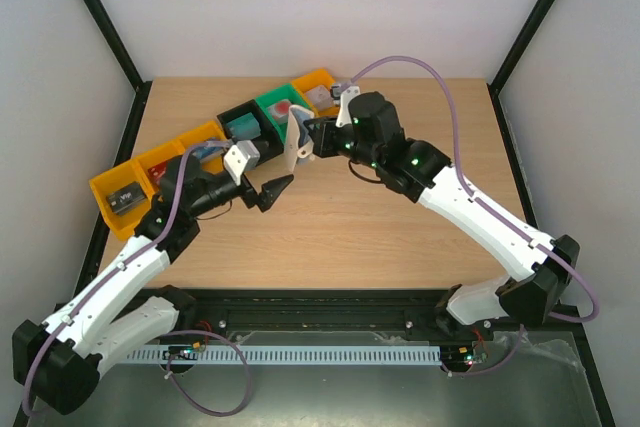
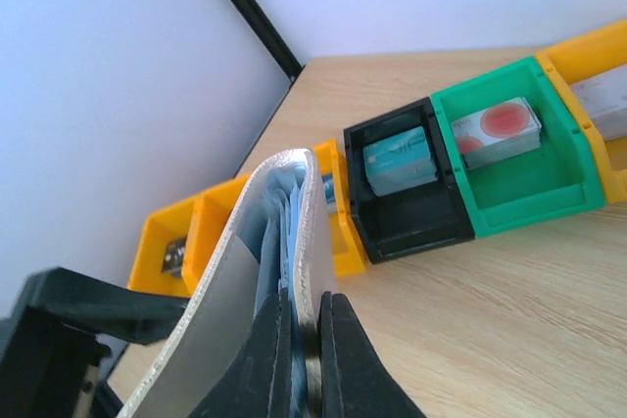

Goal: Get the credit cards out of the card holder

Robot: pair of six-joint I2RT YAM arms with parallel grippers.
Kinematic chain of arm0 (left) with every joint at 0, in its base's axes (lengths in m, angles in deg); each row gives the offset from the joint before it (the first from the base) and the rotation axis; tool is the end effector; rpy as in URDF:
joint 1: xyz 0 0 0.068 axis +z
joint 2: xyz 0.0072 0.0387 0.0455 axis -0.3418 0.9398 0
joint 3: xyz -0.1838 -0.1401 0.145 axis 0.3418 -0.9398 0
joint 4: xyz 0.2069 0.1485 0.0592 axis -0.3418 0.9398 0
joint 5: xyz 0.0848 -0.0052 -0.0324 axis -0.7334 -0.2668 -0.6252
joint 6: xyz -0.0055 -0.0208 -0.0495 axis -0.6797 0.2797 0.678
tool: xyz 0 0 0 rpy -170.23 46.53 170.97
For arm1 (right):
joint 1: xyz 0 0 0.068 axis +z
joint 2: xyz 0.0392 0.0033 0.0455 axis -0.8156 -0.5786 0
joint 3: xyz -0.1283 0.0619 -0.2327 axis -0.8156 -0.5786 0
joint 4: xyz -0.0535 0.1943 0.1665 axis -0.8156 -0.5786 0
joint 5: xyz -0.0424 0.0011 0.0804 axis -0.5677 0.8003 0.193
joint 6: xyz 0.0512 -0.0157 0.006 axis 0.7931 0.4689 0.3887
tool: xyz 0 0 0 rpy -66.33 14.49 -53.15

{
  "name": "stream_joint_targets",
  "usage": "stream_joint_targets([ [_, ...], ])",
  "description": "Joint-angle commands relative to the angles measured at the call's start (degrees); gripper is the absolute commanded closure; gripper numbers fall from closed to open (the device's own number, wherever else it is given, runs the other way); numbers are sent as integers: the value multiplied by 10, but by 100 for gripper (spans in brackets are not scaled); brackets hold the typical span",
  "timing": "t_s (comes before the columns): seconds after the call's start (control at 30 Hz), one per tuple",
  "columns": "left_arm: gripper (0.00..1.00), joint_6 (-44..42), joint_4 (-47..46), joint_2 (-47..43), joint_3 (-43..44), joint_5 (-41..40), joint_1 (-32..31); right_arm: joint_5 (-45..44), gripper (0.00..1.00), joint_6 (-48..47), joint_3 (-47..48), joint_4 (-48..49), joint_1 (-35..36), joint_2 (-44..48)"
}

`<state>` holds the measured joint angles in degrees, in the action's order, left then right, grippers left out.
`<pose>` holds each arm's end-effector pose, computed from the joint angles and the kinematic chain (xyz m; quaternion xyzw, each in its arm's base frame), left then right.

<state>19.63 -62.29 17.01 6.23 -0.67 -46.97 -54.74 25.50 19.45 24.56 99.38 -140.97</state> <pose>0.1780 -0.1100 0.3294 0.3480 0.6142 -0.3157 0.6340 0.2185 0.2267 0.4135 -0.1695 0.7894 0.4182 0.4162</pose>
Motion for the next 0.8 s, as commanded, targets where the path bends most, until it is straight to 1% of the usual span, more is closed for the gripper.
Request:
stream_joint_targets([
  [0.0, 1, 3, -27, -3, -7, -54, -20, -123, 98, 70, 21, 58, 47, -6],
  [0.07, 1, 13, -37, 2, -5, -85, -21, -118, 98, 65, 33, 45, 53, -16],
  [0.17, 2, 10, -39, 6, 0, -149, -20, -82, 98, 38, 30, 54, 54, -13],
  [0.23, 14, -5, -29, 3, 5, -170, -16, -54, 98, 15, 14, 74, 53, 1],
  [0.27, 18, -10, -20, 1, 8, -172, -14, -40, 98, 4, 7, 83, 52, 8],
  [0.3, 21, -10, -10, -2, 12, -168, -10, -24, 98, -7, 3, 89, 49, 14],
  [0.37, 21, -9, 8, -13, 19, -140, -1, 3, 98, -26, 0, 88, 40, 21],
  [0.43, 21, -5, 10, -24, 17, -110, 5, 49, 98, -39, -1, 89, 30, 24],
  [0.47, 24, 4, 8, -29, 15, -107, 7, 71, 98, -45, -1, 91, 28, 23],
  [0.57, 38, 37, 5, -32, 19, -112, 17, 132, 98, -68, 12, 76, 23, 14],
  [0.6, 41, 45, 6, -33, 20, -112, 22, 147, 98, -76, 18, 62, 20, 13],
  [0.7, 44, 65, 7, -37, 23, -131, 35, 215, 98, -90, 17, 52, 3, 15],
  [0.77, 49, 75, 11, -38, 25, -142, 41, 260, 98, -95, 12, 53, -5, 17],
])
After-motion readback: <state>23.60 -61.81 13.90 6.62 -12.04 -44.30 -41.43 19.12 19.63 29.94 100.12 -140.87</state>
